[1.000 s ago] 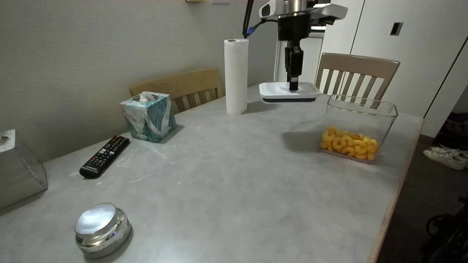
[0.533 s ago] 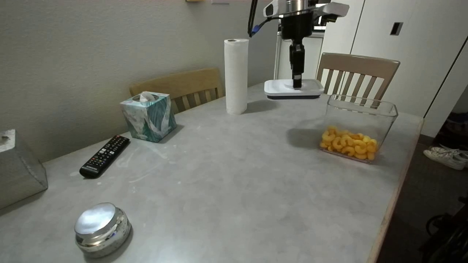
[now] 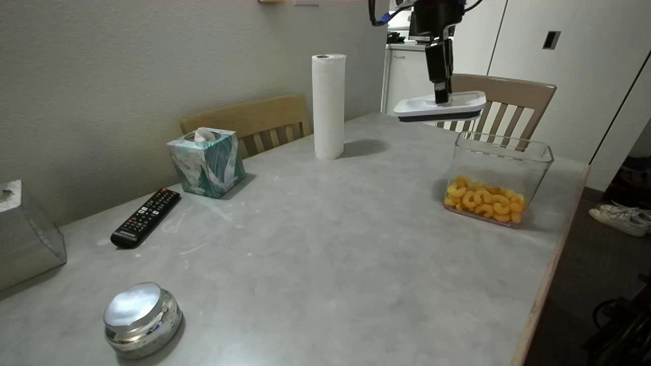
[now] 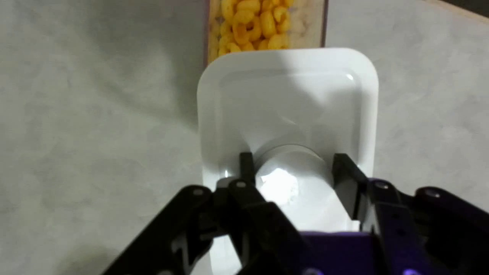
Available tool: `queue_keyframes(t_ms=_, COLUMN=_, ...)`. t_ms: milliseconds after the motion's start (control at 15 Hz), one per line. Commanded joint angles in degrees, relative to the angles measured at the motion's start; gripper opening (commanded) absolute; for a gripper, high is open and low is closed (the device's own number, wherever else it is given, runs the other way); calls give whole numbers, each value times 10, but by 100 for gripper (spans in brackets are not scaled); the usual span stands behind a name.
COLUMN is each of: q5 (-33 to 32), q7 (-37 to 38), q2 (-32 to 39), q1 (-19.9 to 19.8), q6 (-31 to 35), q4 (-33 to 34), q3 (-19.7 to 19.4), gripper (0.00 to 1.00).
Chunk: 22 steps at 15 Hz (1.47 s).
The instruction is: Cover the container with the white lid and then press the button atop the lid
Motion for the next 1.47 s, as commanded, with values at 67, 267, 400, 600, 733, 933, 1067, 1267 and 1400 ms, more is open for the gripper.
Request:
queue_keyframes(t_ms=67, q5=22, q7=63, q2=-56, q1=5, q6=-23, q4=-57, q3=-7, gripper=28)
queue_keyframes(t_ms=267, q5=10, q7=97, q2=-84, q1=14, q6=3, q4=-108, q3=-8, gripper=28)
queue_keyframes(t_ms=400, q5=9, q7=111, q2=-97, q1=17, q6=25, q4=-142, q3=-8, gripper=28)
queue_keyframes(t_ms=600, q5=-20, q7=136, q2=-106, q1=24, q6=69, q4=-165, q3=-12, gripper=28)
queue_keyframes(t_ms=733, q5=-7, q7=128, q2=-83, q1=23, q6=48, q4=-140, q3=-9, gripper=53)
queue_keyframes(t_ms=933, q5=-8, q7=130, q2=-85, q1=23, q6=54, q4=-144, q3=-10, gripper=53)
queue_keyframes(t_ms=1067, q5=-15, q7=122, q2=-62, q1=23, q6=52, q4=-112, q3=-11, gripper=28)
queue_keyframes(t_ms=1267, q5=-18, q7=118, q2=-39, q1=26, q6=43, q4=-75, q3=-9, gripper=28)
queue_keyframes(t_ms=1400, q5=-18, q7=121, q2=-29, q1=27, q6=41, q4=-61, q3=-10, gripper=28)
